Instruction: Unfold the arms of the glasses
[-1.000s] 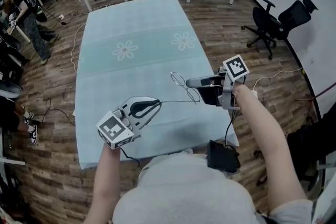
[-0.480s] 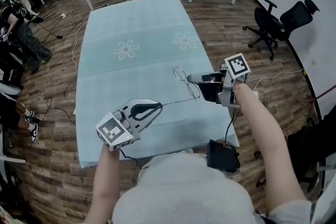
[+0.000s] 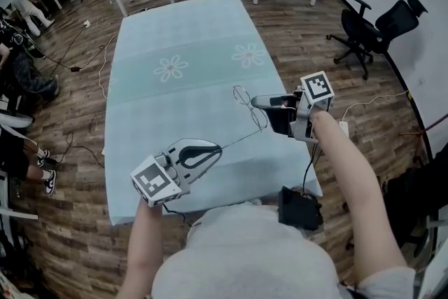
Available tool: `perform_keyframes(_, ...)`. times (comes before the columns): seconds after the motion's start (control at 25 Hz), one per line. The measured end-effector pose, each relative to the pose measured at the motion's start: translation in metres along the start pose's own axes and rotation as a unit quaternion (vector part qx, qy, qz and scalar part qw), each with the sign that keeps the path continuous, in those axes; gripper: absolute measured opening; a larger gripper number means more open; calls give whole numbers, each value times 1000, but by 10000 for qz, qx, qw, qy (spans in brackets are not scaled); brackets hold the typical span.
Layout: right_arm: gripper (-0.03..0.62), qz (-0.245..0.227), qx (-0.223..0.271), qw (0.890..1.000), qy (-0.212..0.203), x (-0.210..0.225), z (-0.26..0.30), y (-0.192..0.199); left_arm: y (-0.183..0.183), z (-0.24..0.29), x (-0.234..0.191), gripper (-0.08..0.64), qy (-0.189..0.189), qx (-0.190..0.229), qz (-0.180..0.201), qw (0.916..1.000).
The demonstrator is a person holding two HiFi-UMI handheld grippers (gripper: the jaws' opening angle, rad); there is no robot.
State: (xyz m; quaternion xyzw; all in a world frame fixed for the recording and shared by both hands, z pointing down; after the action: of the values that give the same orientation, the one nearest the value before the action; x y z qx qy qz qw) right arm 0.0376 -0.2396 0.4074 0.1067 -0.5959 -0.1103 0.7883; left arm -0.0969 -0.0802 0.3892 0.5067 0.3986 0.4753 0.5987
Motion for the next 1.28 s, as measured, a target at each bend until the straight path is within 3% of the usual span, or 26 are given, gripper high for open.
perform_keyframes(0.24, 11, 82, 114, 9998, 110, 6, 2, 1, -1, -1, 5, 28, -160, -149, -14, 9998)
perform_keyframes(0.52, 11, 105, 54, 9999, -25, 2, 3, 5, 11, 0, 8, 31, -275, 27, -96, 9996)
perform_keyframes(0.72, 11, 77, -23, 9999, -84, -3, 2, 8, 17, -4, 5, 118, -442, -29, -166, 9989)
perform_keyframes(0.88, 11, 69, -10, 9998, -191, -8, 0, 8, 21, -7, 0, 164, -615, -64, -140, 9980)
perform_keyframes(1.28, 11, 400, 628, 9939, -809, -20, -9, 0, 25, -12, -12, 167, -1144, 159, -90, 9933)
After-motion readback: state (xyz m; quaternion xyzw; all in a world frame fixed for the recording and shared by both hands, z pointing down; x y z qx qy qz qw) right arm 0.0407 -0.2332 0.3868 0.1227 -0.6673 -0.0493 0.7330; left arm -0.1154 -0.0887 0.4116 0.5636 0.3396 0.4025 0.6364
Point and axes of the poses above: the fingertips, and each gripper's own axes: z forward along the fingers, x to its right, y out of its underside, the point moved 4 cm from there along -z, backward along the fingers, and after that the axes turned 12 degrees about y, right-handed, at the moved point
